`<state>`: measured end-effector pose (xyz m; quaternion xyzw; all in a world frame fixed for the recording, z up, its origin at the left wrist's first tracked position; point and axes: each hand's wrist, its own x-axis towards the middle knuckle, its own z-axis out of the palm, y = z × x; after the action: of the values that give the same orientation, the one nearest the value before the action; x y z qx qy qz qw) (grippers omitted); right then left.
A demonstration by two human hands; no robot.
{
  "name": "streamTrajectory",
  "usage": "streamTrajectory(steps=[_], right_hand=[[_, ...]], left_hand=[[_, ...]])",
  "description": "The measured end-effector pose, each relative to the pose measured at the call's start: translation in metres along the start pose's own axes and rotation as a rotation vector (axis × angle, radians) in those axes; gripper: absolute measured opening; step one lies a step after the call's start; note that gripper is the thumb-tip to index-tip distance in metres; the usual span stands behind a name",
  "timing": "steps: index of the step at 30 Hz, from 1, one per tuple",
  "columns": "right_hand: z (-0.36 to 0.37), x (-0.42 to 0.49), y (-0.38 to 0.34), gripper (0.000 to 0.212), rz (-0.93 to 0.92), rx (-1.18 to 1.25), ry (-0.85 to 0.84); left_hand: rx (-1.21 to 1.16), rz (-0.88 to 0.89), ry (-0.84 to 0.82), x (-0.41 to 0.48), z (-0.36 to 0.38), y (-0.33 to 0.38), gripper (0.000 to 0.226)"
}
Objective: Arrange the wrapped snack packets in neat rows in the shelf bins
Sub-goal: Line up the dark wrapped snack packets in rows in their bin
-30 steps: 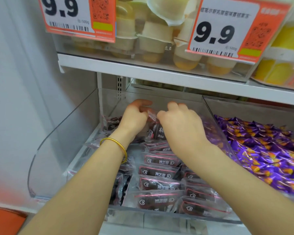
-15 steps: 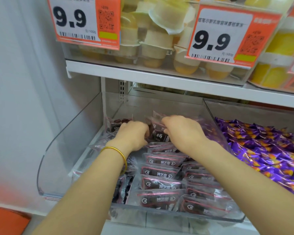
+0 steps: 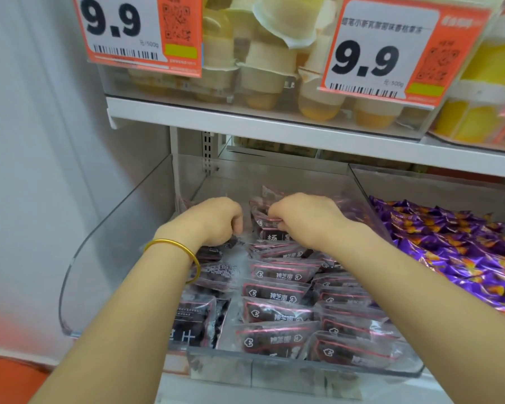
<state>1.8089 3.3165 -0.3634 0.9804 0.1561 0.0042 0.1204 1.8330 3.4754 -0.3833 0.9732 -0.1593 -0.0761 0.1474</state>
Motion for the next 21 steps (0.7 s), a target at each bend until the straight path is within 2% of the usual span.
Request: streamTrajectory(steps=[2, 4, 5, 7, 9, 12, 16, 21], right_hand=[[0.003, 0.001, 0.005, 0.018, 0.002, 0.017, -0.067], [0.002, -0.003, 0.009, 0.019, -0.004, 0.08, -0.094], [0.001, -0.007, 0.012, 0.023, 0.001, 0.124, -0.065], [0.0, -0.021, 0.019, 0.026, 0.053, 0.223, 0.095], [-0.001, -0.036, 0.027, 0.028, 0.131, 0.336, 0.271], [0.002, -0.056, 0.03, 0.032, 0.198, 0.48, 0.407], [0.012, -0.061, 0.03, 0.033, 0.223, 0.625, 0.441], [0.014, -0.06, 0.033, 0.033, 0.277, 0.763, 0.468]], left_hand=[[-0.194, -0.063, 0.129, -0.003, 0.0, 0.004, 0.039], [-0.328, -0.111, 0.315, -0.008, -0.001, 0.014, 0.036], [-0.381, -0.102, 0.386, -0.01, 0.0, 0.021, 0.036], [-0.477, -0.034, 0.433, -0.017, 0.0, 0.037, 0.038], [-0.565, -0.008, 0.337, -0.022, 0.006, 0.049, 0.044], [-0.694, -0.096, 0.168, -0.02, 0.024, 0.052, 0.063], [-0.819, -0.174, 0.142, -0.008, 0.031, 0.047, 0.068], [-0.833, -0.094, 0.117, -0.002, 0.035, 0.052, 0.057]])
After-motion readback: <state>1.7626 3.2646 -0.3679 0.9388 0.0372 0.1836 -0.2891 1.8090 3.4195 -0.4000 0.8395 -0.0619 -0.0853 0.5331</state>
